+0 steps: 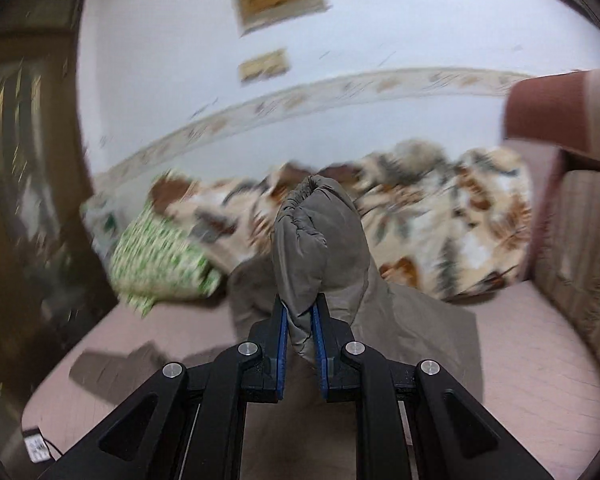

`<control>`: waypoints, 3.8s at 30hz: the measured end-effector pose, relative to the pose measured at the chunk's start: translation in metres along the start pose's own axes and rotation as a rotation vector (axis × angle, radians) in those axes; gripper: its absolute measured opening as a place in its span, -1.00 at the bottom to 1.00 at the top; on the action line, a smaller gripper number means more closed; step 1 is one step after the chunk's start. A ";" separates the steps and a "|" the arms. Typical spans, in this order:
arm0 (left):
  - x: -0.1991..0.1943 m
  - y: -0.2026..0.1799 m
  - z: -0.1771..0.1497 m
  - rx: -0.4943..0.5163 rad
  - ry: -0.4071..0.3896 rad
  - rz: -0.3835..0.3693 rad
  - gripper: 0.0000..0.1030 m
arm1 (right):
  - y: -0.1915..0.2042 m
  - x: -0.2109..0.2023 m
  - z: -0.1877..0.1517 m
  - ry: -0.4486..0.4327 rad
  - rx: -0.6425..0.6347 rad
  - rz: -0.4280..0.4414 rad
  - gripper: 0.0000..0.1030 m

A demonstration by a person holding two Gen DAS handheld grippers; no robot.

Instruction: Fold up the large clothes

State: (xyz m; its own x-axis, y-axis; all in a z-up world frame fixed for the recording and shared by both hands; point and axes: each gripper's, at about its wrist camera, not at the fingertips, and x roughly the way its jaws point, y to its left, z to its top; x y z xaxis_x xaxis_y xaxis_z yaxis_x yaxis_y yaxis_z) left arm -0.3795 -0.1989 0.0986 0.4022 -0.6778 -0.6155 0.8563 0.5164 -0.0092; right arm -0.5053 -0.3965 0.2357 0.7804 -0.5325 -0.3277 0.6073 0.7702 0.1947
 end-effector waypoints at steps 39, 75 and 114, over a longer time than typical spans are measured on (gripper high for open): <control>0.028 0.010 0.000 -0.016 0.065 0.036 1.00 | -0.138 0.140 -0.166 0.595 0.245 -0.295 0.54; 0.030 0.122 0.000 -0.277 0.136 0.182 1.00 | 0.020 0.045 -0.161 0.512 0.028 0.011 0.55; 0.087 0.503 -0.066 -1.192 -0.115 0.202 -0.71 | 0.021 0.065 -0.177 0.575 0.052 0.045 0.55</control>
State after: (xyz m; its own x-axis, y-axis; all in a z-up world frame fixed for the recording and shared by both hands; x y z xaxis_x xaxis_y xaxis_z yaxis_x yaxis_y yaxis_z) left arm 0.0650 0.0366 -0.0112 0.5722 -0.5408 -0.6166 -0.0363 0.7344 -0.6778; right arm -0.4683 -0.3531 0.0550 0.6080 -0.2120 -0.7651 0.5932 0.7618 0.2602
